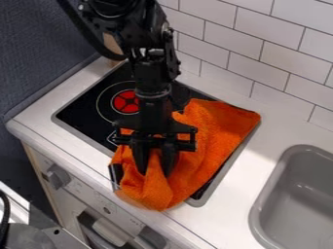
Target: Unfold the cloth from left to right
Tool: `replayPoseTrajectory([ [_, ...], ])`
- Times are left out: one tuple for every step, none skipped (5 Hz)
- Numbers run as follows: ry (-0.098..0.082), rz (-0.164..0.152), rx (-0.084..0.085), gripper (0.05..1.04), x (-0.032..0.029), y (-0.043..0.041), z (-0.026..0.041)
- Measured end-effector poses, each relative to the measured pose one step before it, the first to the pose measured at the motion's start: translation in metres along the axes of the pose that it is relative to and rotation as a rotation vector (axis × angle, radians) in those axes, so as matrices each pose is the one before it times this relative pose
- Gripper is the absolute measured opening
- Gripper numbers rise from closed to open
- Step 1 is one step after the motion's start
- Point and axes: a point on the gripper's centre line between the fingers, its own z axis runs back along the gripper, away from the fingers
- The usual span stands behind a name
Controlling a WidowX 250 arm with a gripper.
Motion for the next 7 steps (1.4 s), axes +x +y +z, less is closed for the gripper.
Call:
replayPoseTrajectory([
  [-0.0391, -0.0793, 0.0465, 0.140, -0.00260, -0.00393, 0.00632],
  [-0.0491, -0.1055, 0.0300, 0.053, -0.00978, -0.01360, 0.00463],
  [-0.0074, -0.1121, 0.0201, 0.052, -0.01045, -0.02614, -0.00434],
  [0.0236, -0.1000, 0.0194, 0.052, -0.02262, -0.02510, -0.01243],
  [-0.0224, -0.0751, 0.0059, 0.052, -0.01201, -0.02224, -0.00760],
  [-0.0283, -0.0723, 0.0077, 0.052, -0.00474, -0.01946, 0.00192],
  [-0.0099, -0.0642, -0.0061, 0.052, 0.00425, -0.01641, 0.00166],
])
